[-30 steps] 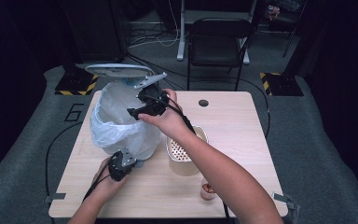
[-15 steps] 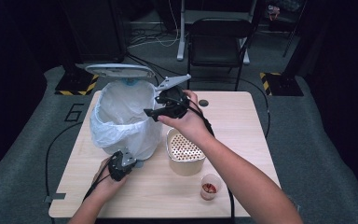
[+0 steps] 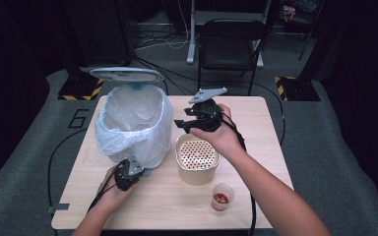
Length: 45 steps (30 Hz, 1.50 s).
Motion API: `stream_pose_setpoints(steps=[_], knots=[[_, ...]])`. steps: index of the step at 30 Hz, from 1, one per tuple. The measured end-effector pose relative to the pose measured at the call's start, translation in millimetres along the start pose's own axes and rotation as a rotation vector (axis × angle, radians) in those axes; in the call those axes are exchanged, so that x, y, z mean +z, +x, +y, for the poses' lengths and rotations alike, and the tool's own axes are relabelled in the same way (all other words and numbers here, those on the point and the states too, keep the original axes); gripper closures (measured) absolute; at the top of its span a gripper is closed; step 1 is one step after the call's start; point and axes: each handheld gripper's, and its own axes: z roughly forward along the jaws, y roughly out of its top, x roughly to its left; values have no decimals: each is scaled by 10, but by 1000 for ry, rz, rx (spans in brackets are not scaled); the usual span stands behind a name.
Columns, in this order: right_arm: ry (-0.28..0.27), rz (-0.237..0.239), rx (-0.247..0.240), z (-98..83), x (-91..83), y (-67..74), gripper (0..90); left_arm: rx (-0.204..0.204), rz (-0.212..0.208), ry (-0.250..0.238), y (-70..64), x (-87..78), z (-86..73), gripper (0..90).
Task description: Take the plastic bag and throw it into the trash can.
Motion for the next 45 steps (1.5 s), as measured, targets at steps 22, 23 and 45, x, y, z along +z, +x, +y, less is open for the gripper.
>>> stream_pose_setpoints(steps=[22,23,45], knots=[[84,-110,147,-940,-139,-426,641,7,0,5,-1,-3,4,900],[93,-113,154,-976,-123,-430,642,8,-1,6,0,-3,4,900],[164,-158,218,-1321,53,-520,712,10,-2,6,0,-4,3,900]])
